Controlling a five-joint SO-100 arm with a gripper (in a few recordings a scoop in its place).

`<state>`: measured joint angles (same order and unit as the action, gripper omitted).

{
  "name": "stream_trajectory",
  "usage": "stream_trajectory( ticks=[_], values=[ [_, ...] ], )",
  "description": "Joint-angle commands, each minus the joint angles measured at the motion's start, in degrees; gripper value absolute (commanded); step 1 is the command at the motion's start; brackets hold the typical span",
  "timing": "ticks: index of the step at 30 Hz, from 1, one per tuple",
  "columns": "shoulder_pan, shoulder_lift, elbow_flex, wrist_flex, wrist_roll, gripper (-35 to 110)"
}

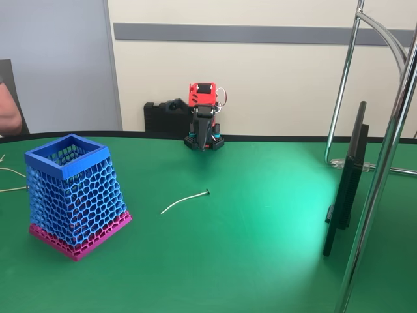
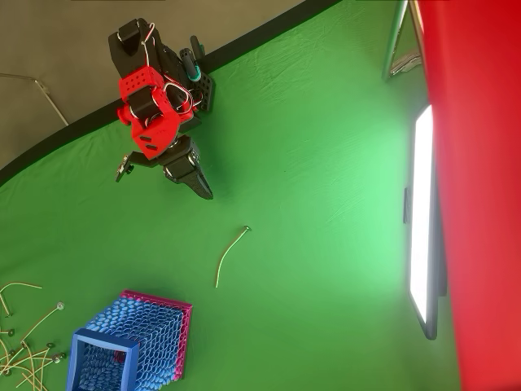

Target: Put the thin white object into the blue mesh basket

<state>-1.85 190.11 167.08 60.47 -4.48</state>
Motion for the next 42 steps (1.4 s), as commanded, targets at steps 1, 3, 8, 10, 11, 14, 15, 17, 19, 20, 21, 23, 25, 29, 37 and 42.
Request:
stream_trajectory(
  ticks=[1,3,8,10,11,14,15,17,19,20,21,23,25,29,37,42],
  values=[
    [-0.8,0.2,-4.7,2.2,0.3,0],
    [-0.8,-0.1,-6.9,2.6,0.2,0],
    [-0.4,-9.8,-13.6,2.2,0.5,0],
    [-0.4,-15.4,-16.3,1.5,0.8,0],
    [-0.4,-18.5,-17.8,1.2,1.1,0],
    [-0.1,-29.7,-22.2,-0.7,1.6,0],
    [0.2,-33.7,-24.1,-1.2,1.6,0],
    [0.7,-41.5,-27.6,-2.5,1.5,0],
    [1.3,-47.3,-30.4,-4.2,1.0,0],
    [1.7,-49.5,-31.7,-4.9,0.8,0],
    [1.8,-51.4,-33.0,-5.4,0.8,0],
    [1.9,-54.8,-35.2,-6.2,0.4,0],
    [1.8,-58.3,-37.4,-6.5,0.2,0],
    [1.1,-65.7,-42.5,-6.1,-0.1,0],
    [0.9,-81.4,-52.1,-6.9,-2.7,1],
    [1.8,-91.4,-58.5,-7.4,-8.7,1]
  ],
)
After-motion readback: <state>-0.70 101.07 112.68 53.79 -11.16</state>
